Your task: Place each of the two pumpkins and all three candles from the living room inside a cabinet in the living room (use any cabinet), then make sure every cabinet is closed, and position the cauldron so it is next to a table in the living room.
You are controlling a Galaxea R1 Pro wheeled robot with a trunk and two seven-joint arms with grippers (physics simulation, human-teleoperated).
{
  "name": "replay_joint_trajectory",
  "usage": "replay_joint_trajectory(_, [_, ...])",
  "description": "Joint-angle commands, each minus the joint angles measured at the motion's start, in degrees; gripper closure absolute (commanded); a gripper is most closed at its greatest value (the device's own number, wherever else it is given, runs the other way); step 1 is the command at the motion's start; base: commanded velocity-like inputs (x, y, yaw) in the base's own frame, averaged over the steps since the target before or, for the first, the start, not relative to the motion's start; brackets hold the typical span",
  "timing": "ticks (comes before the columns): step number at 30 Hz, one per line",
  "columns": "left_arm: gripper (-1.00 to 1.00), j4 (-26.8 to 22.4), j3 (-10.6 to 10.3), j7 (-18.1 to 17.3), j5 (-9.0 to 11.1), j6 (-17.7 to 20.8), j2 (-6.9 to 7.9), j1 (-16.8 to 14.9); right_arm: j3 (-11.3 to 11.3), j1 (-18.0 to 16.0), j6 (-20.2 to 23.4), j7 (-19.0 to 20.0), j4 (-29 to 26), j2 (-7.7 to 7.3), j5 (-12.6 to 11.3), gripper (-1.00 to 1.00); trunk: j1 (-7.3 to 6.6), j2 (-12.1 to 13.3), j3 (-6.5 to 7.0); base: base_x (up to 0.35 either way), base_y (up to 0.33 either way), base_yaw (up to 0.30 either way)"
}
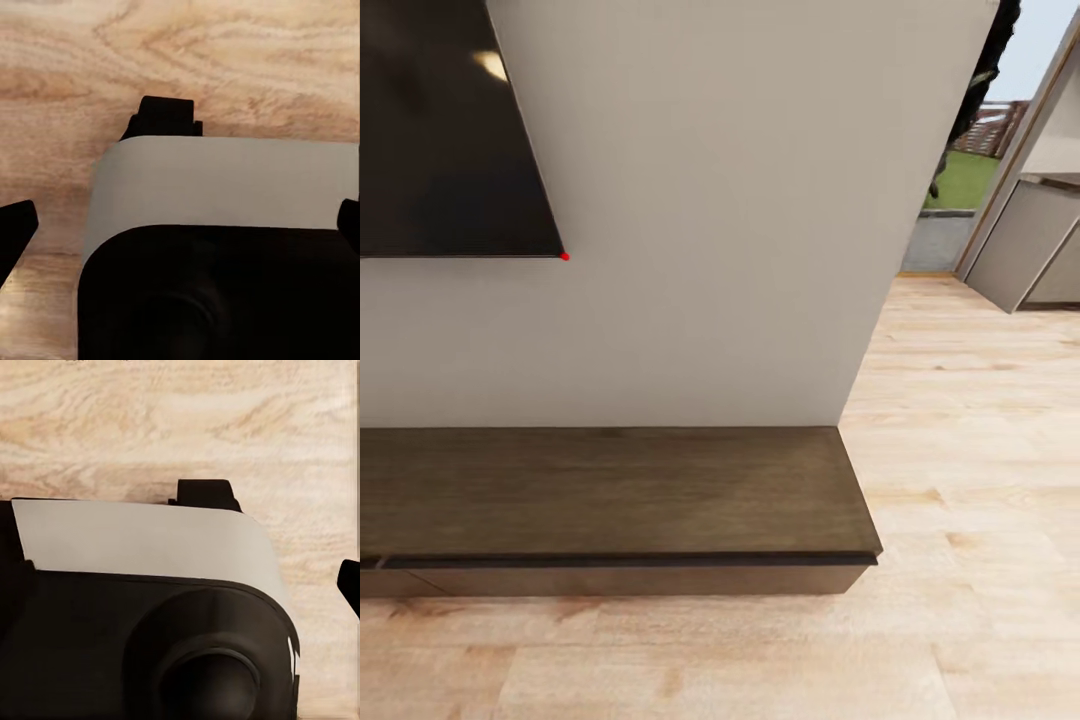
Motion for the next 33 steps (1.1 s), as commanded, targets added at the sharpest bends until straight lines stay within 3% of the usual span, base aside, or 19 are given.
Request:
replay_joint_trajectory(1, [-1.00, 0.00, 0.04, 2.12, 0.03, -0.02, 0.09, 0.02, 0.00, 0.00, 0.00, 0.00, 0.00, -0.05, 0.02, -1.00, -0.23, 0.42, 0.19, 0.000, 0.000, 0.000])
replay_joint_trajectory(3, [-1.00, 0.06, 0.07, 4.61, 0.06, 0.01, 0.18, 0.28, 0.00, 0.00, 0.00, 0.00, -0.02, -0.03, 0.04, -1.00, -0.67, 1.22, 0.54, 0.000, 0.000, 0.000])
replay_joint_trajectory(6, [-1.00, 0.08, 0.08, 5.65, 0.01, 0.02, 0.22, 0.88, 0.00, 0.00, 0.00, 0.00, -0.01, -0.01, 0.03, -1.00, -1.32, 2.42, 1.08, 0.000, 0.000, 0.000])
replay_joint_trajectory(18, [-1.00, 0.04, 0.02, 5.92, -0.08, -0.07, 0.60, 1.06, 0.00, 0.00, 0.00, 0.00, -0.03, -0.01, 0.03, -1.00, -3.96, 7.23, 3.24, 0.000, 0.000, 0.000])
replay_joint_trajectory(33, [-1.00, 0.00, -0.10, 5.64, -0.28, -0.33, 0.89, 1.06, 0.00, 0.00, 0.00, 0.00, -0.01, -0.01, 0.03, -1.00, -3.96, 7.23, 3.24, 0.000, 0.000, 0.000])
